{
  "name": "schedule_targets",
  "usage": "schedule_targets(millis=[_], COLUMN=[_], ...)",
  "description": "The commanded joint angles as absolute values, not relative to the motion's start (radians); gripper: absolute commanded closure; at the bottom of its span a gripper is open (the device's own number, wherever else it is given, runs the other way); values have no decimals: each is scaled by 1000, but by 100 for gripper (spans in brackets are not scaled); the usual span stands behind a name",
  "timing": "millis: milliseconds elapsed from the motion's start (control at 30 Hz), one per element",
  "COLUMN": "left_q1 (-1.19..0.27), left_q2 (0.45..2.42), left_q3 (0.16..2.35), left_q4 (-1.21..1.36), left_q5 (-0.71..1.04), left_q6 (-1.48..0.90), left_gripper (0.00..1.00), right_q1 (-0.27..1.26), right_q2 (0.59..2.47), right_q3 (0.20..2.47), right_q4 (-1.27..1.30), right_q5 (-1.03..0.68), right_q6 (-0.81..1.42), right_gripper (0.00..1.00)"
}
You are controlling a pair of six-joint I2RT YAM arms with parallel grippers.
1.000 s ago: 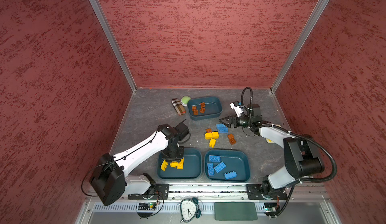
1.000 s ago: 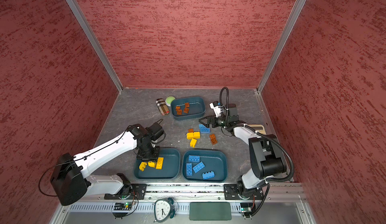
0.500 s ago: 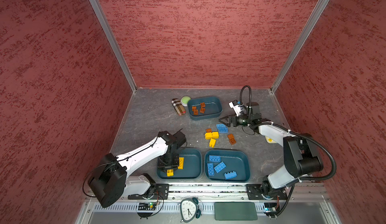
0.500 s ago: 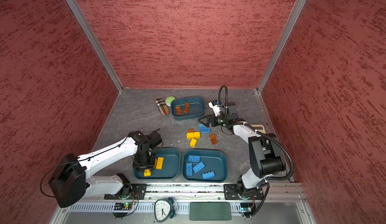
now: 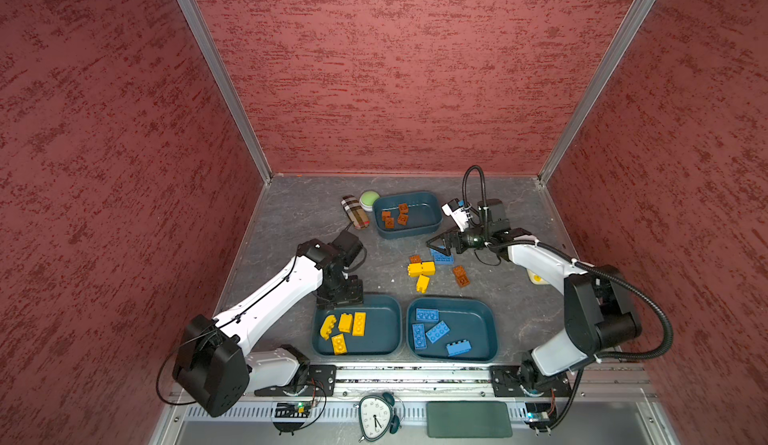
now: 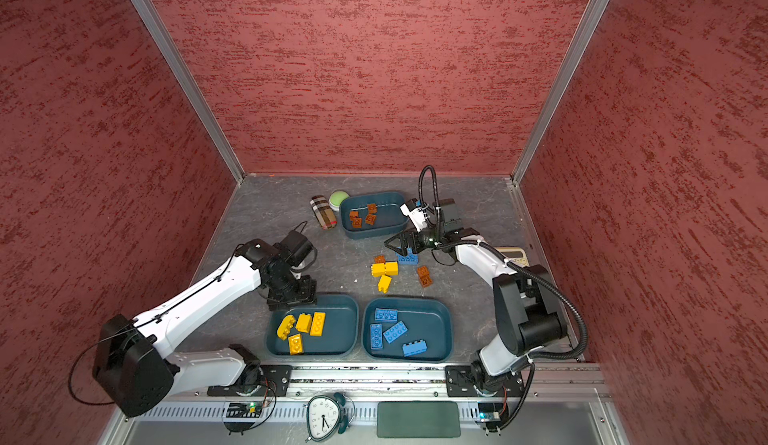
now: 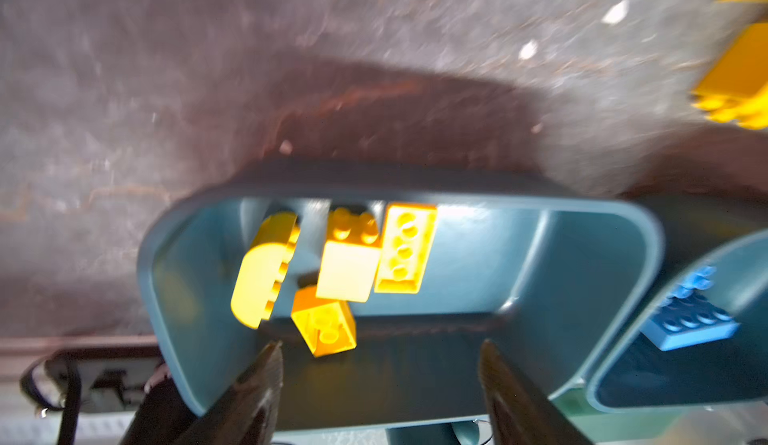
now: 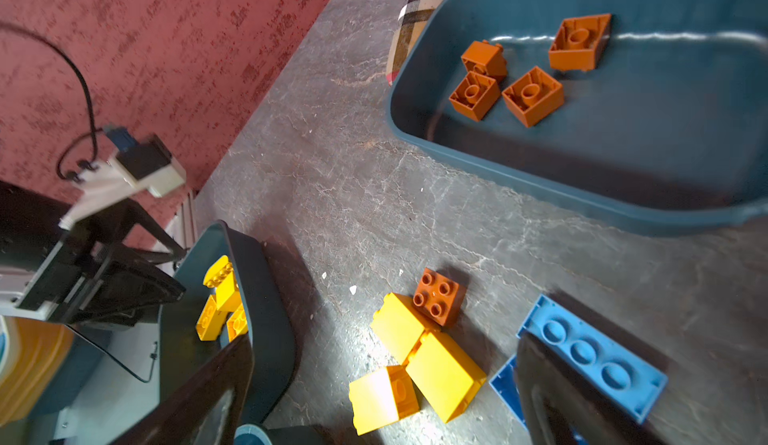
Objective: Sort the legos into containers by color
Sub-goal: 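Draw the left gripper aside while the right gripper grasps a brown brick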
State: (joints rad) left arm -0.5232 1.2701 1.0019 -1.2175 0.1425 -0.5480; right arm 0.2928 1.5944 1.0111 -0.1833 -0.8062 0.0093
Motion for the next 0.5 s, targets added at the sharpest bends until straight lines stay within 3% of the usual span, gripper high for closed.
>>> schedule_targets(millis=[0,200,467], left_q1=[-490,-427,-331], left_q2=[1274,1284,1275], left_q3=[1046,1044,942], left_q4=[-1131,-983,-804], left_q5=[181,228,350], left_q6=[-453,-446,-495], left_gripper=[17,1,1], right_q1=[325,391,503], right_q2=[1635,1710,1811], right_q3=[1083,1147,1227], right_q4=[-292,-320,-357], right_q5=[-711,-587,-349], right_q6=[-61,41,189], right_gripper=[3,9,19])
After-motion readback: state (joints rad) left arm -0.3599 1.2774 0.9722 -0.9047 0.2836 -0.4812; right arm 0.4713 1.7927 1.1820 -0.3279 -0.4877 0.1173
